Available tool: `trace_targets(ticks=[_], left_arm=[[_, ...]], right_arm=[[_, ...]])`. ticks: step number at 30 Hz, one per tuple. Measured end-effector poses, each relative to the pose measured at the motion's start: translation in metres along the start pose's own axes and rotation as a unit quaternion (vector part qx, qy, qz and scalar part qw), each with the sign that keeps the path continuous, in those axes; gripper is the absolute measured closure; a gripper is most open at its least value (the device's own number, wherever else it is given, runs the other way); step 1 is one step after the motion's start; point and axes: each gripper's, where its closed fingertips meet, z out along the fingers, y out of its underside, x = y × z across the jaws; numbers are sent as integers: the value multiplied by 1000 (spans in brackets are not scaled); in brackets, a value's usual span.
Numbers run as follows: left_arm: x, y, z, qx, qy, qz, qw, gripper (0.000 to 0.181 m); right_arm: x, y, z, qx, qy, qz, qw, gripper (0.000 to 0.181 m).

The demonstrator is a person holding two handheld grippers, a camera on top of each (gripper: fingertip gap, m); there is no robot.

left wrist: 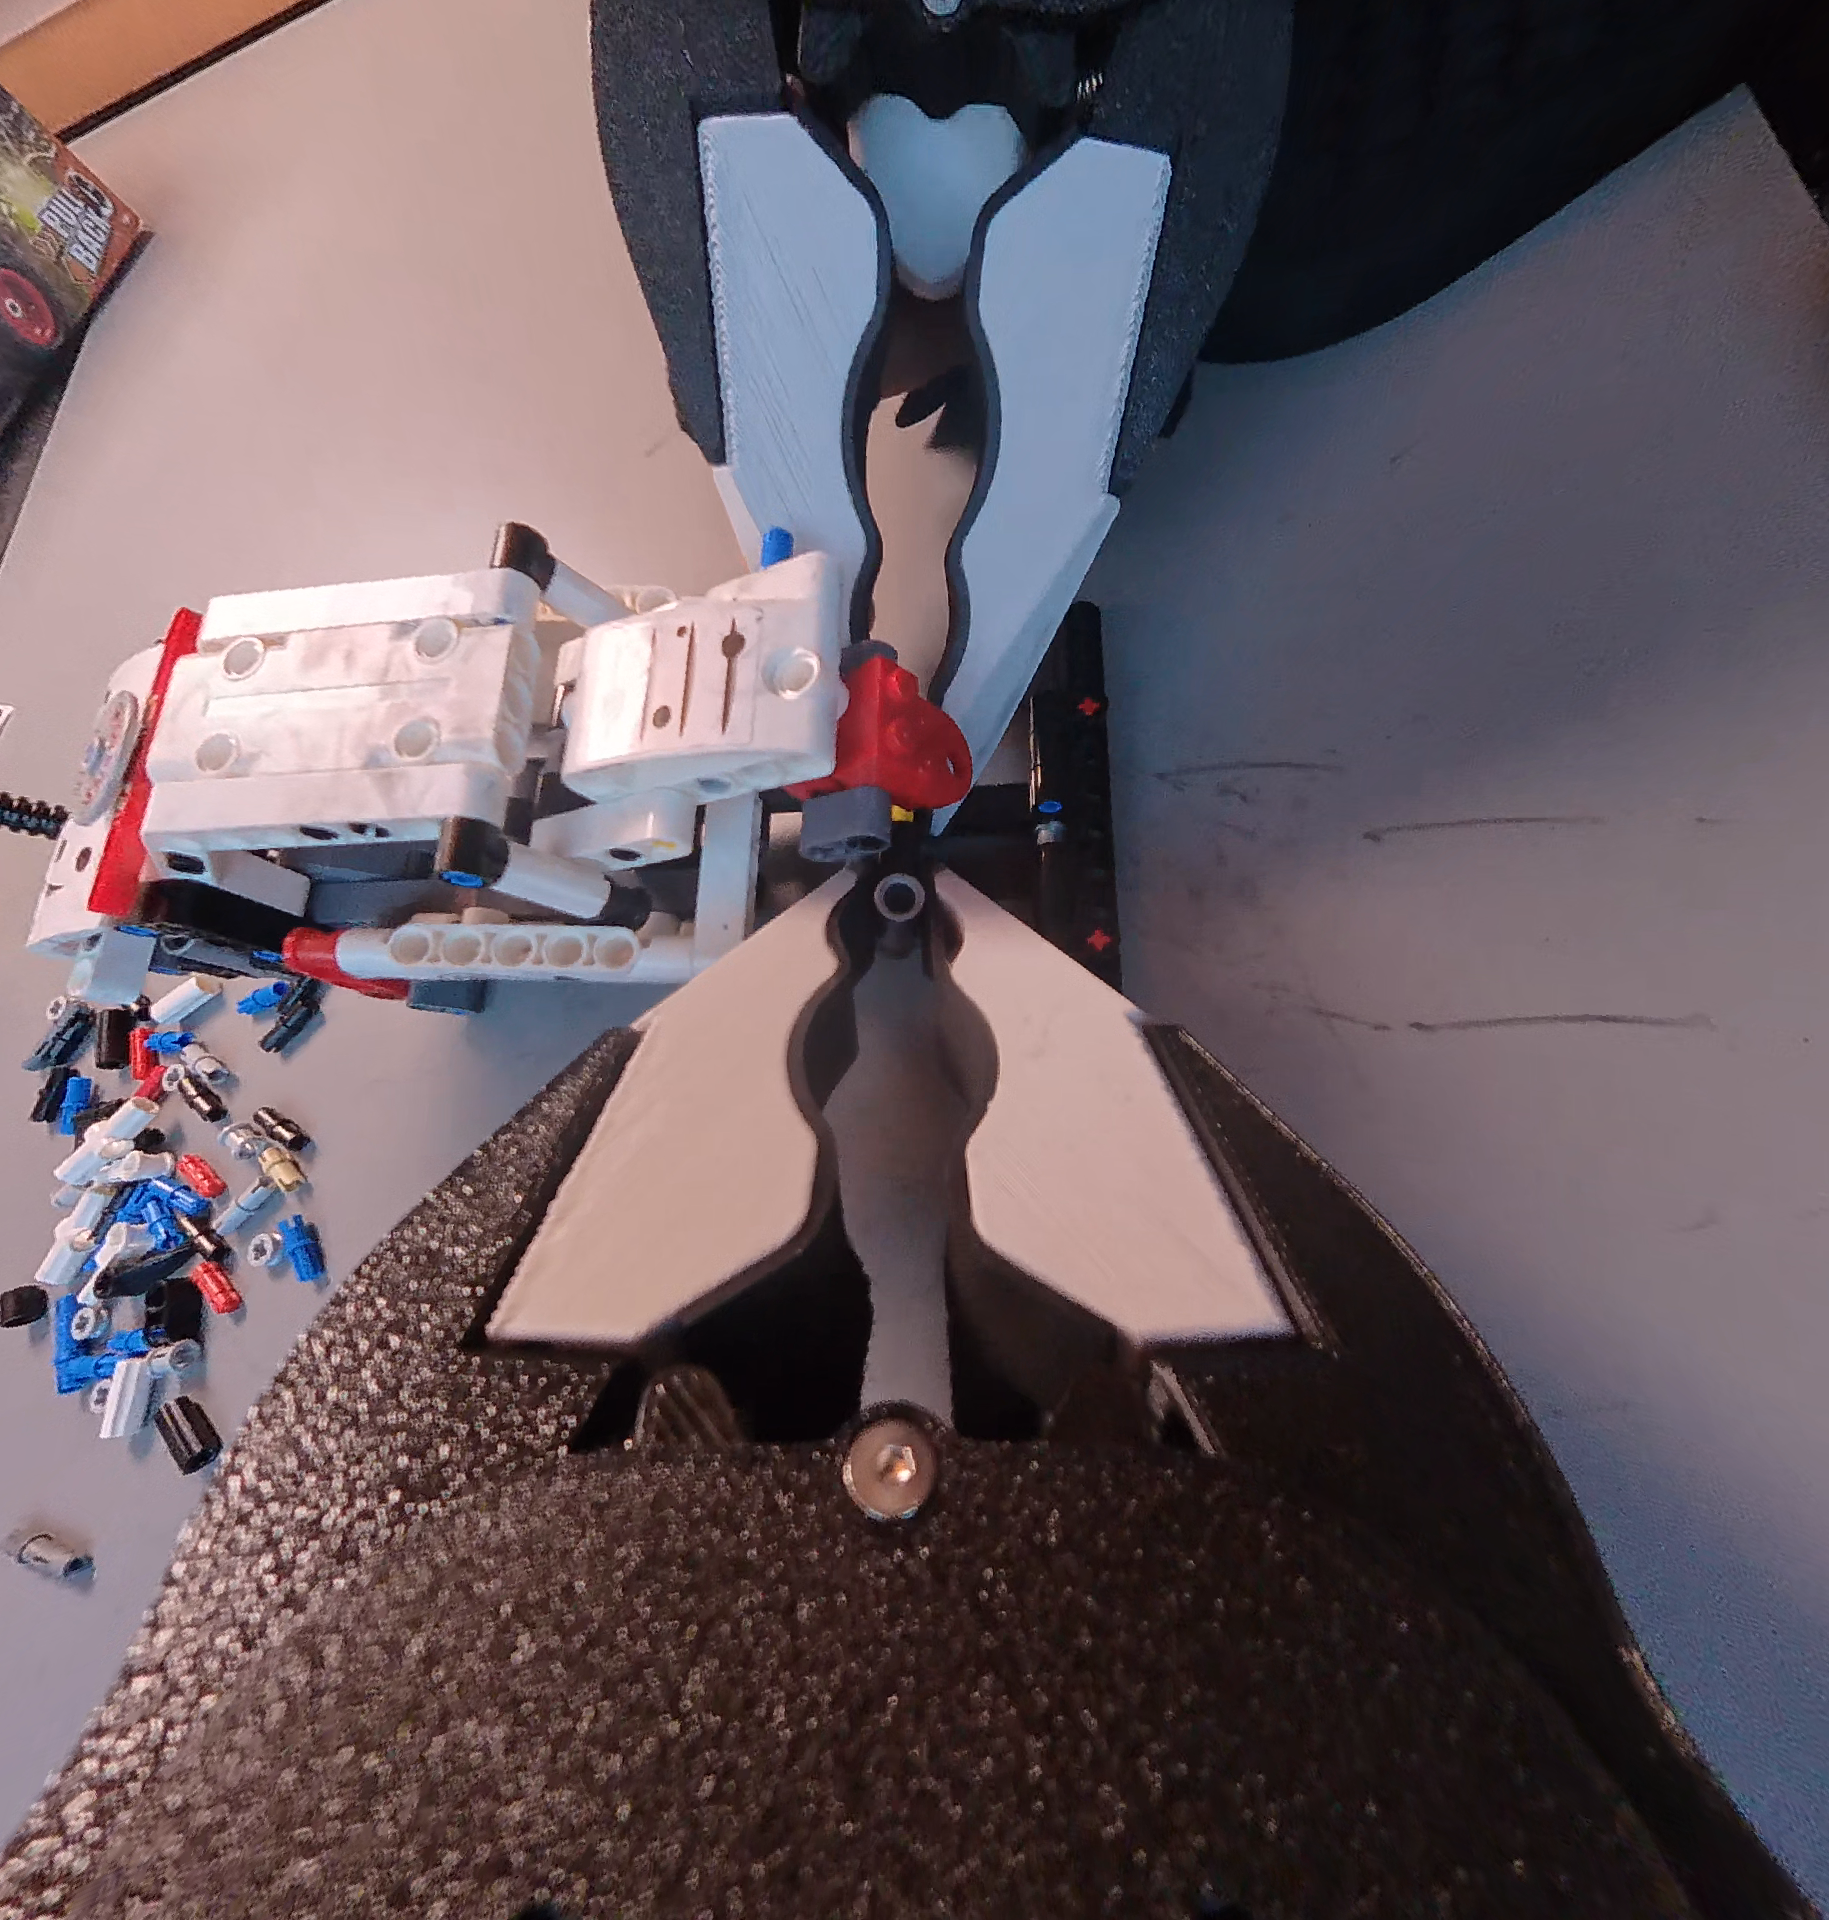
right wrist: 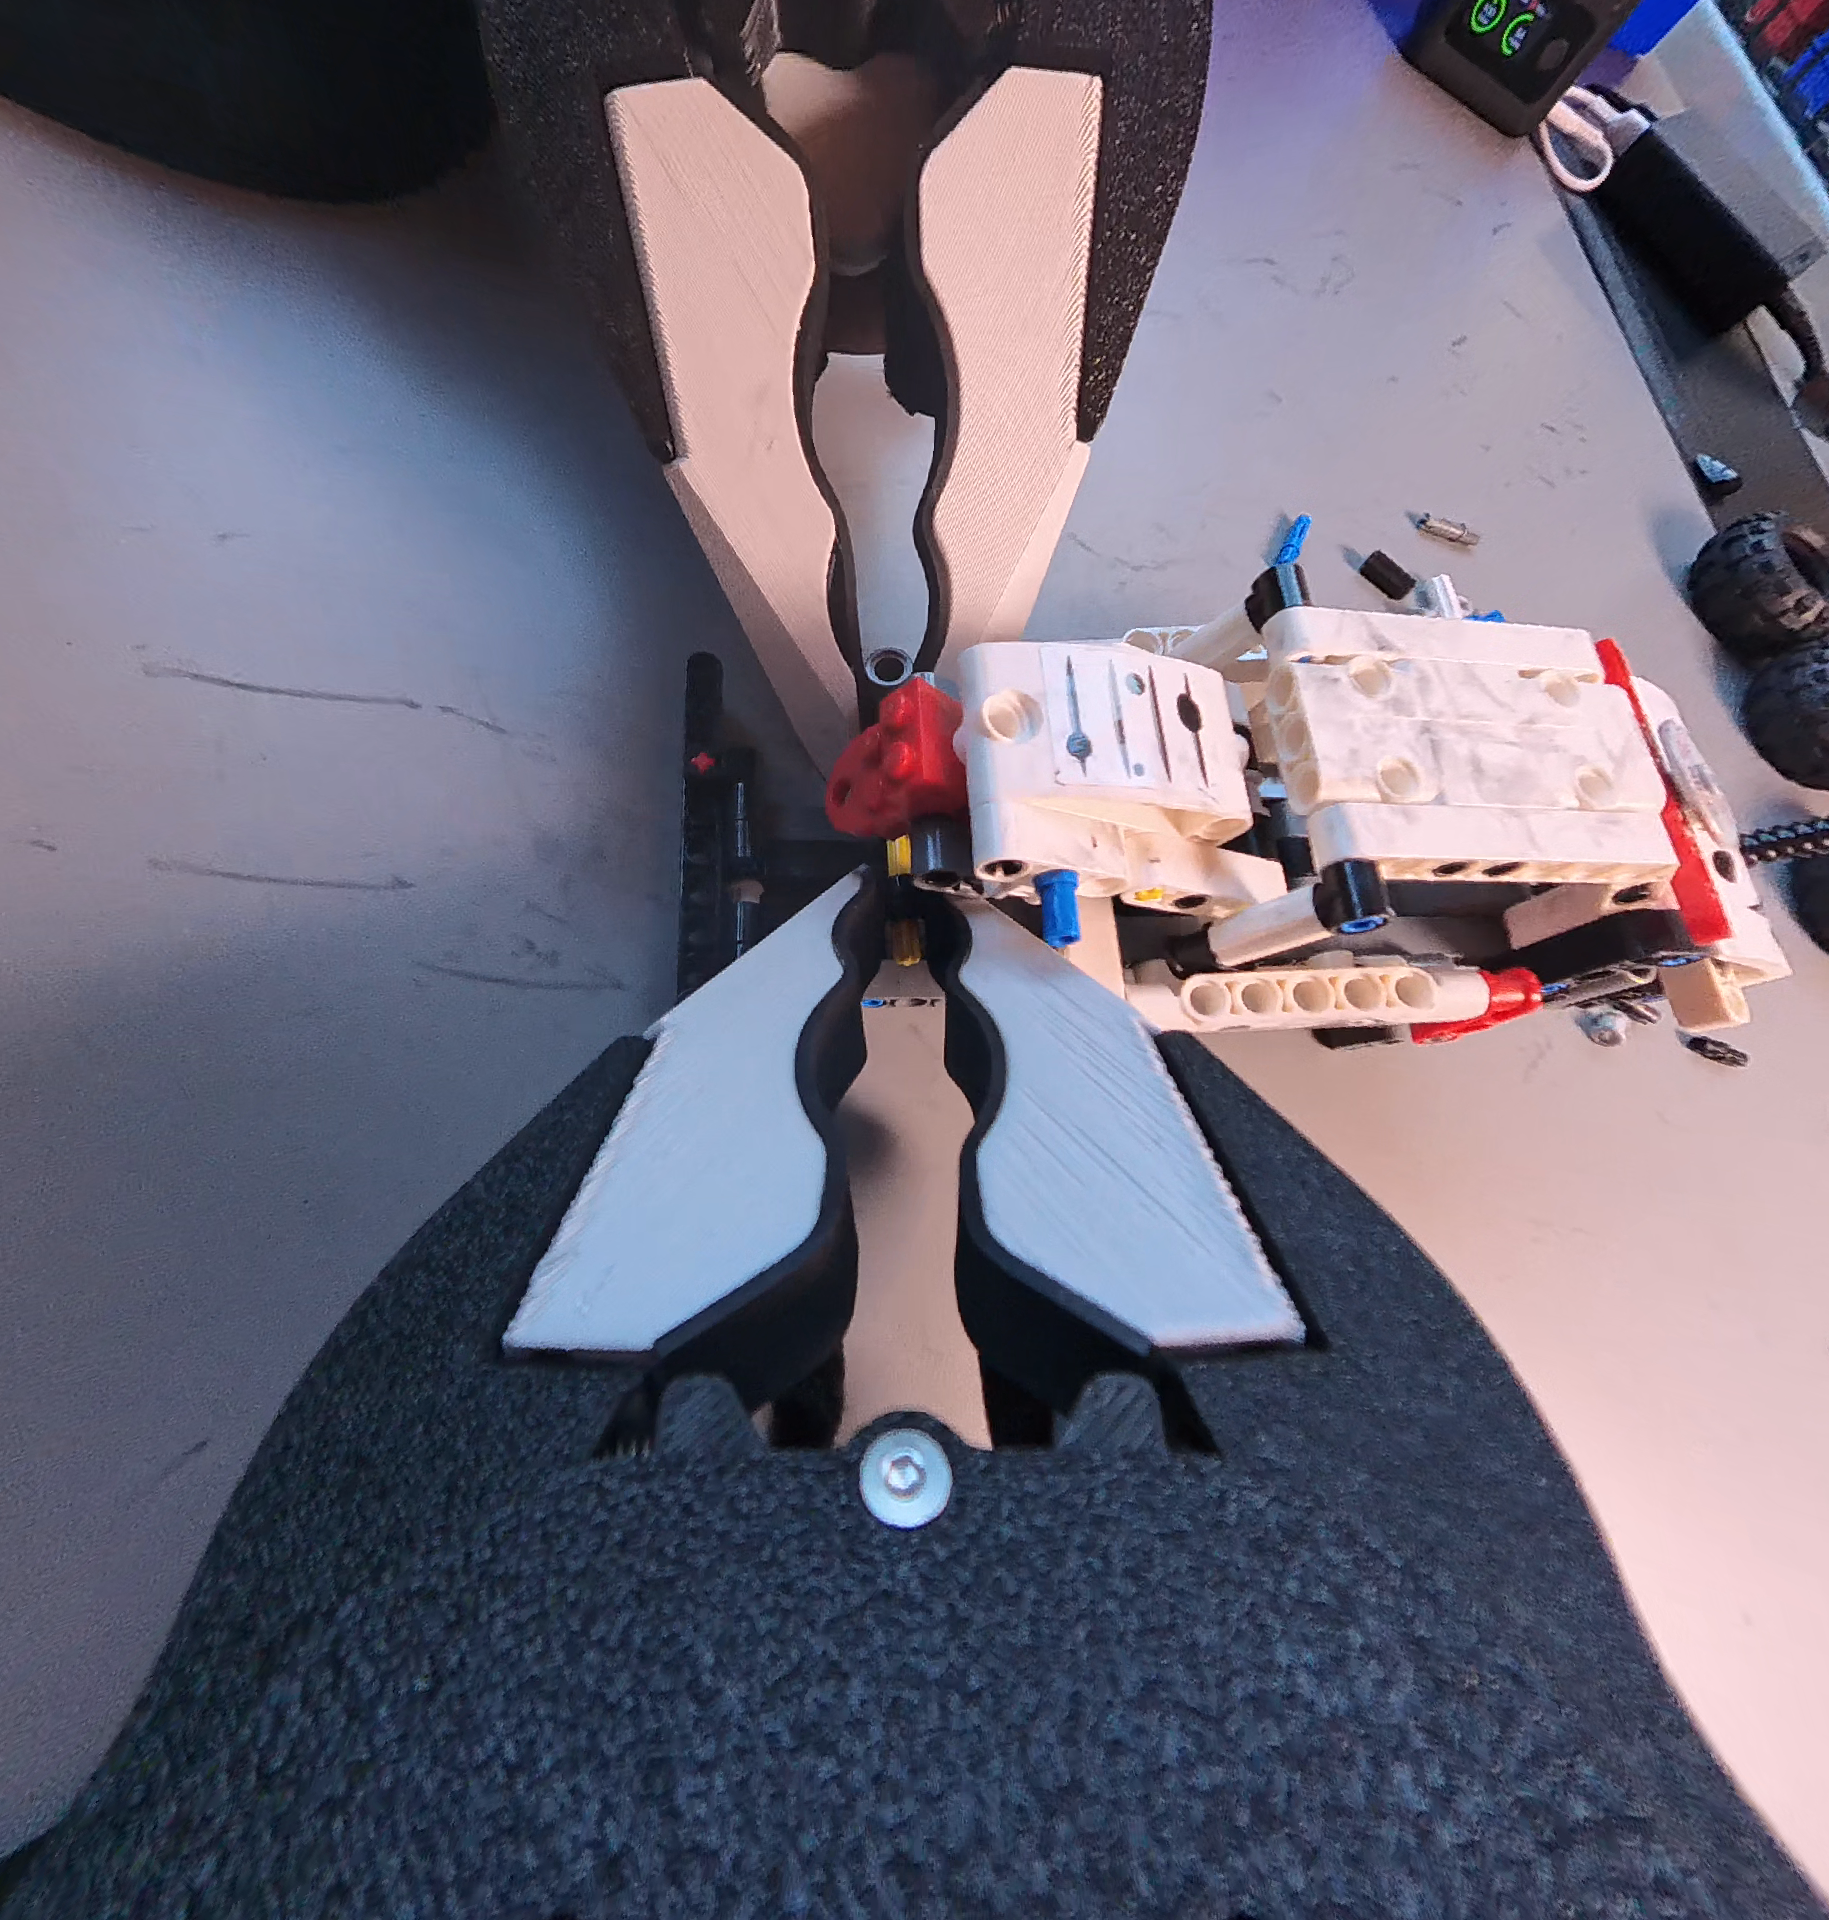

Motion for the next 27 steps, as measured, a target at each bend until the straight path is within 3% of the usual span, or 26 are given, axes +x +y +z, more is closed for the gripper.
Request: trace_targets(ticks=[11, 16, 22, 27], left_arm=[[2, 0, -5, 13, 21, -8, 1000, 175], [2, 5, -9, 35, 27, -21, 999, 175], [2, 7, -11, 35, 26, -14, 999, 174], [3, 7, -15, 41, 42, -25, 998, 175]], right_arm=[[-3, -5, 0, 12, -11, 14, 1000, 175], [0, 1, -16, 20, -24, 29, 999, 172], [26, 4, -34, 45, 21, 56, 997, 173], [26, -7, -38, 72, 32, 36, 996, 173]])
